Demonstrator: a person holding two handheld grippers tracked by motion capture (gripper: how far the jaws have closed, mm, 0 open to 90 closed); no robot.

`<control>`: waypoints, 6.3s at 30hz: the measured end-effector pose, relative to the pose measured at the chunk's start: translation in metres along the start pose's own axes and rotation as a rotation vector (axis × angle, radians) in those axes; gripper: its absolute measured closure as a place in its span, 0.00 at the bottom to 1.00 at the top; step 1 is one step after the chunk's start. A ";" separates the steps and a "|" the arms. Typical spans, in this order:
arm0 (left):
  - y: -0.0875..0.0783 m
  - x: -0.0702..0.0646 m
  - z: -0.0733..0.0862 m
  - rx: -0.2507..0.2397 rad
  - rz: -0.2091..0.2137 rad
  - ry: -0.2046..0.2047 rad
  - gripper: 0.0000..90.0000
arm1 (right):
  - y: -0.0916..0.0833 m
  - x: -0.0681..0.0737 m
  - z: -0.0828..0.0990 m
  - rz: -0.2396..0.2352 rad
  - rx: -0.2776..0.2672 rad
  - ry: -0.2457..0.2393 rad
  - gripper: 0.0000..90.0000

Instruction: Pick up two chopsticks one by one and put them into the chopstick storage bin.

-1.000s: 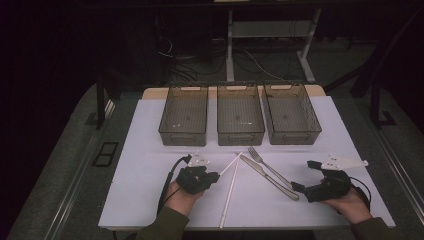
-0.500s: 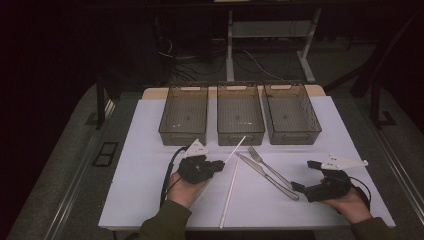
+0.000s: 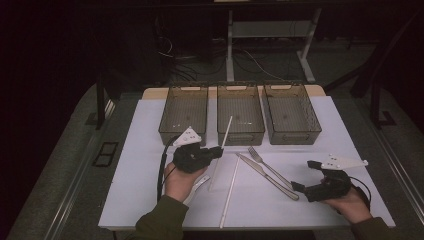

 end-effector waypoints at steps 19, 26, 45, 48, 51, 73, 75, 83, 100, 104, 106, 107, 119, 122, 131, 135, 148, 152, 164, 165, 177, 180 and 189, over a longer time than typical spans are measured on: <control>-0.028 0.044 -0.078 0.018 0.004 0.121 0.95 | 0.000 -0.001 0.000 -0.002 -0.002 0.005 0.01; -0.039 0.064 -0.112 0.020 -0.019 0.169 0.95 | 0.001 -0.002 0.000 -0.005 -0.004 0.009 0.01; -0.061 0.147 -0.109 0.115 -0.199 0.098 0.95 | 0.001 -0.002 0.001 -0.009 0.000 0.010 0.01; -0.063 0.157 -0.098 0.136 -0.222 0.068 0.95 | 0.001 -0.002 0.001 -0.009 0.002 0.010 0.01; -0.064 0.166 -0.088 0.154 -0.238 0.035 0.95 | 0.001 -0.002 0.001 -0.008 0.000 0.007 0.01; -0.037 0.201 -0.054 0.176 -0.332 -0.108 0.93 | 0.001 -0.004 0.001 -0.011 0.001 0.018 0.01; -0.035 0.201 -0.055 0.171 -0.352 -0.113 0.92 | 0.001 -0.004 0.001 -0.012 -0.001 0.016 0.01; -0.036 0.197 -0.057 0.147 -0.366 -0.104 0.84 | 0.000 -0.004 0.001 -0.013 -0.002 0.020 0.01; -0.046 0.149 -0.059 0.112 -0.266 -0.053 0.49 | 0.001 -0.003 0.001 -0.010 0.001 0.012 0.01; -0.046 0.135 -0.054 0.090 -0.238 -0.052 0.45 | 0.001 -0.003 0.001 -0.009 -0.002 0.009 0.01; -0.045 0.127 -0.051 0.090 -0.219 -0.049 0.43 | 0.001 -0.003 0.001 -0.010 -0.004 0.008 0.01; -0.044 0.123 -0.049 0.093 -0.212 -0.046 0.42 | 0.000 -0.003 0.001 -0.010 -0.004 0.007 0.01; -0.031 0.072 -0.024 0.101 -0.134 -0.022 0.40 | 0.000 -0.003 0.001 -0.008 -0.005 0.007 0.01; -0.023 0.055 -0.017 0.117 -0.108 -0.015 0.49 | 0.000 -0.003 0.001 -0.009 -0.004 0.006 0.01; 0.007 0.007 0.014 0.206 -0.007 0.030 0.84 | 0.000 -0.002 0.001 -0.011 -0.005 0.003 0.01; 0.019 -0.009 0.027 0.256 0.046 0.049 0.96 | 0.000 -0.002 0.001 -0.010 -0.005 0.004 0.01; 0.051 -0.049 0.070 0.429 0.163 0.051 0.99 | 0.000 -0.002 0.001 -0.006 -0.005 0.003 0.01; 0.054 -0.050 0.077 0.481 0.155 0.070 0.99 | -0.001 -0.002 0.001 -0.006 -0.007 0.005 0.01; 0.042 -0.045 0.082 0.535 0.085 0.068 0.99 | -0.001 -0.002 0.001 -0.004 -0.005 0.007 0.01; 0.040 -0.043 0.082 0.540 0.082 0.070 0.99 | -0.001 -0.002 0.001 -0.004 -0.005 0.007 0.01; 0.014 -0.028 0.083 0.552 -0.012 0.051 0.99 | -0.001 -0.002 0.001 -0.004 -0.005 0.007 0.01; 0.009 -0.025 0.083 0.561 -0.035 0.051 0.99 | 0.000 -0.002 0.001 -0.003 -0.006 0.004 0.01; 0.007 -0.024 0.079 0.537 -0.025 0.035 0.98 | 0.000 -0.002 0.001 -0.003 -0.004 0.004 0.01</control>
Point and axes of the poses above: each handheld gripper's, and its own axes: y roughly forward along the jaws, z roughly out of its underside, x roughly to its left, the point moved 1 cm from there along y, roughly forward along the jaws, and after that the axes turned 15 degrees about z, right-handed, at the moved point
